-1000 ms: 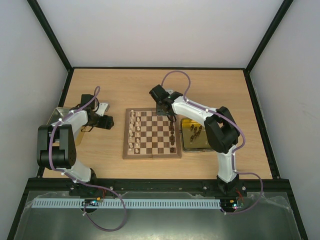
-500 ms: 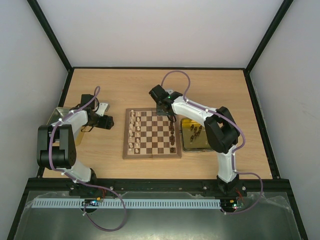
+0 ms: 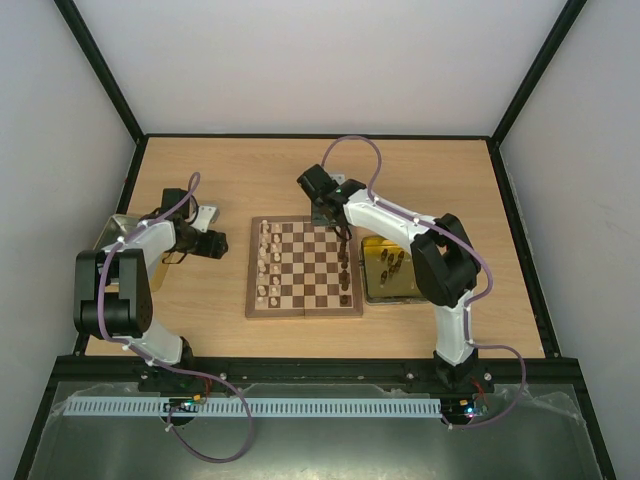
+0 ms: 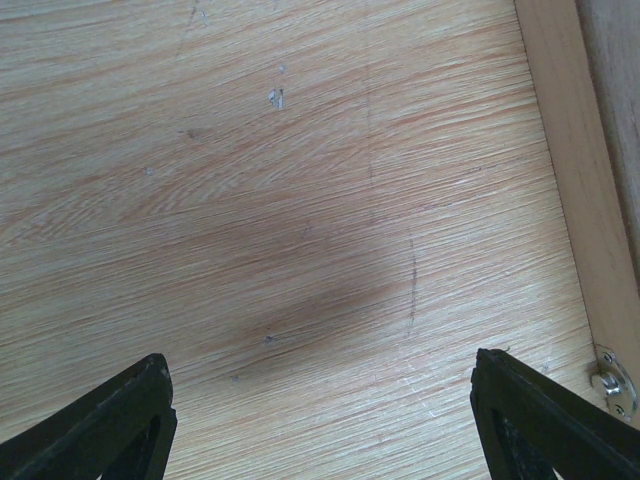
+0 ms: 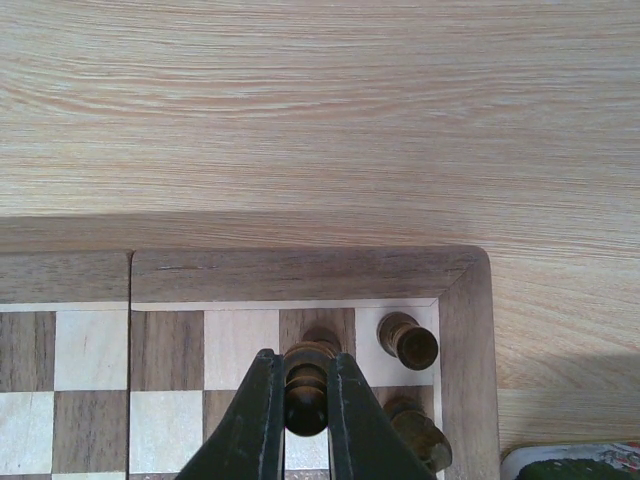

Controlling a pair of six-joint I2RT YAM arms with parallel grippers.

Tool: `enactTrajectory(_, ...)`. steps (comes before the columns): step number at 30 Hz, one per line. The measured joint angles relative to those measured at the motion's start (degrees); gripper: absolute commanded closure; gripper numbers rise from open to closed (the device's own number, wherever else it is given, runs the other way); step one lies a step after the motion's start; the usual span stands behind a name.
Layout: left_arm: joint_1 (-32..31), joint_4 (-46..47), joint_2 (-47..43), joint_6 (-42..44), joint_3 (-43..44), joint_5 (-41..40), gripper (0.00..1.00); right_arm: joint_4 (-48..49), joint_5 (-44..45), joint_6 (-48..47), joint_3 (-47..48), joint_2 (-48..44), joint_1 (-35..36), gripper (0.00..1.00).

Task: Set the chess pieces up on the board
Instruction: Place the chess piece on the chessboard.

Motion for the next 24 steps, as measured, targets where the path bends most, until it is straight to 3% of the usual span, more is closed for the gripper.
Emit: enactTrajectory(24, 0.0, 0.0, -0.1, 0.0, 0.0, 0.0, 0.19, -0.3, -2.8, 0.3, -6.9, -4.7, 3.3, 0.98)
